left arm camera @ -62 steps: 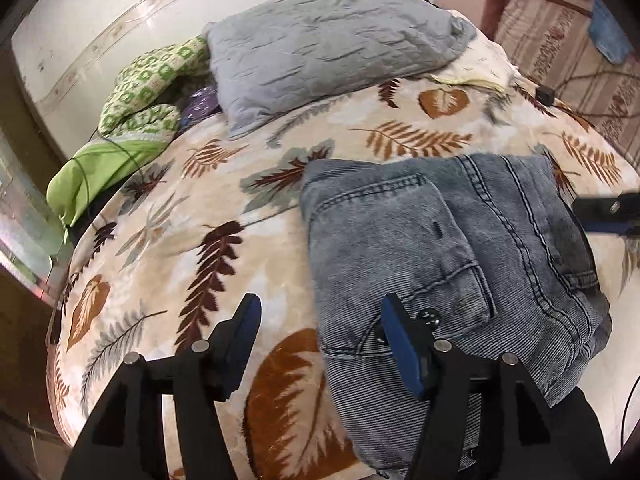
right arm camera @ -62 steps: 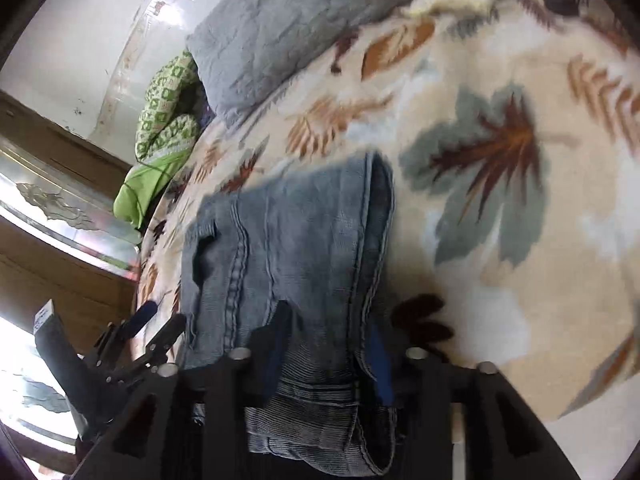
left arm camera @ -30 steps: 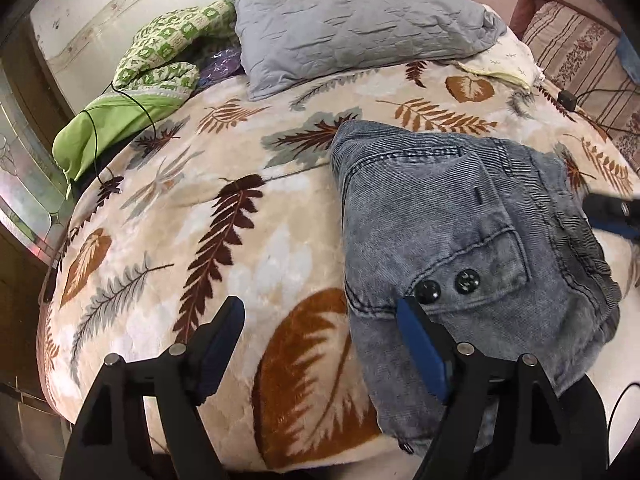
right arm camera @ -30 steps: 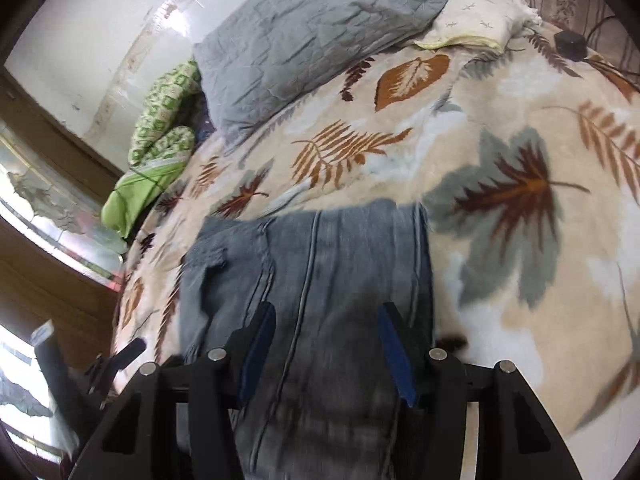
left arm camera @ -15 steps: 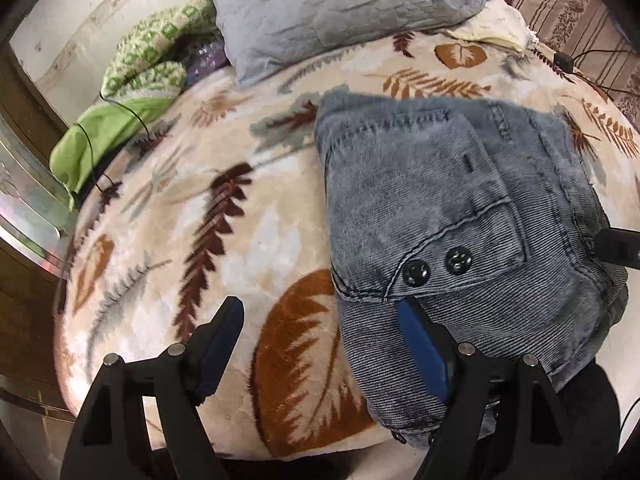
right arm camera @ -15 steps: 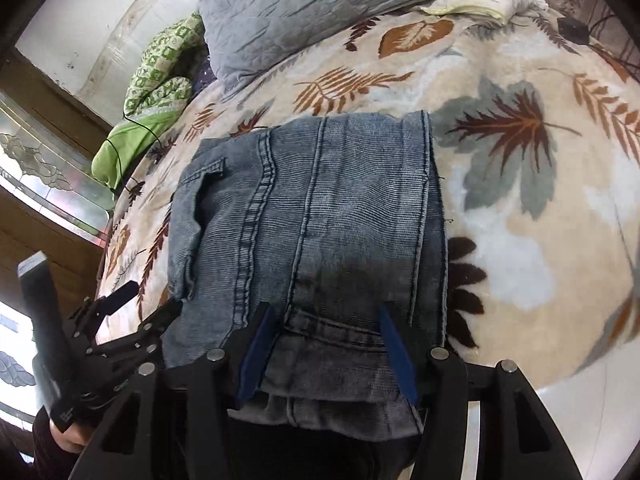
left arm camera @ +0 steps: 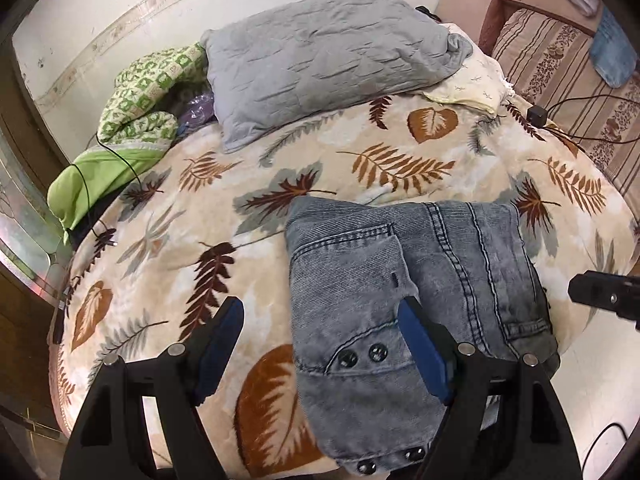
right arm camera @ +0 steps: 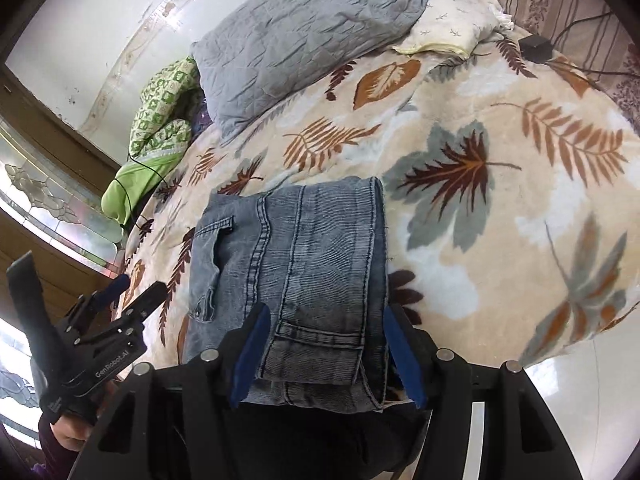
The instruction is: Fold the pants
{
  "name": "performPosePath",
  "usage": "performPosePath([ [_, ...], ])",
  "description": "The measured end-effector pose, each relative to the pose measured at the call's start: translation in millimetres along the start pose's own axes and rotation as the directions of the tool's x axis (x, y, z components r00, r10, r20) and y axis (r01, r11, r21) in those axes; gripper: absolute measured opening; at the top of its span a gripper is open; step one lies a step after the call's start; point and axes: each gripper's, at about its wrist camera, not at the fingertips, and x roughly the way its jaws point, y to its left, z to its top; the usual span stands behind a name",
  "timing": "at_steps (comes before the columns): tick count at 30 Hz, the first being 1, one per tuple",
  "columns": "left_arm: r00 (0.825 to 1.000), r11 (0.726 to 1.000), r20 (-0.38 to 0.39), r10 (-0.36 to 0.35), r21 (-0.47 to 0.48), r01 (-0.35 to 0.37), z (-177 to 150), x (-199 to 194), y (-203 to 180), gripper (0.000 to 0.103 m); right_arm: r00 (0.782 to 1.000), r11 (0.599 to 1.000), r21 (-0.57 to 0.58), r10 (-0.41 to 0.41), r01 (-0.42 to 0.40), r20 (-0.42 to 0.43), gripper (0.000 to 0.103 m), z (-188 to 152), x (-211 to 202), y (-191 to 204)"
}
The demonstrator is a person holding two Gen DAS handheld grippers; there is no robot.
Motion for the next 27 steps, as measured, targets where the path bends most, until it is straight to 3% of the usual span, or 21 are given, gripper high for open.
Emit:
performPosePath([
  [9,0.993,1.0,-0.116,0.025,-0.014,-0.027,1.6,58.9,-0.1,0.08,1.0,1.0,0.015,0.011,-0.011,-0.006,0.063,11.4,33.3,2.5],
  [13,0.99,0.999,-0.135,0.034,-0.008,-0.035,-5.7,78.8,0.1,0.082,0.995,0.999,0.038,0.003,0.001,-0.103,0.063,9.8,68.1,-8.3],
  [14,0.991,0.999,-0.125,0.037,-0.002,-0.038,-6.3,79.8,0.1,0.083,0.989,0.999,0.05,-0.014,0.021,-0.148,0.063,6.8,81.3,-12.9],
  [19,0.991,0.999,-0.128,0.03,-0.007,-0.031,-3.0,73.7,7.8,0.084,0.992,0.998,0.056,-0.008,0.015,-0.128,0.064,8.2,79.6,-12.0],
  [23,0.995,0.998,-0.085,0.049,-0.035,-0.052,-2.4,52.7,22.6,0.084,0.997,0.996,0.085,0.021,-0.014,-0.078,0.064,11.7,60.9,-12.6],
  [27,0.997,0.995,-0.063,0.043,-0.091,-0.049,-10.2,31.6,48.0,0.084,0.999,0.998,0.059,-0.005,0.007,-0.032,0.064,13.8,39.3,-6.5],
])
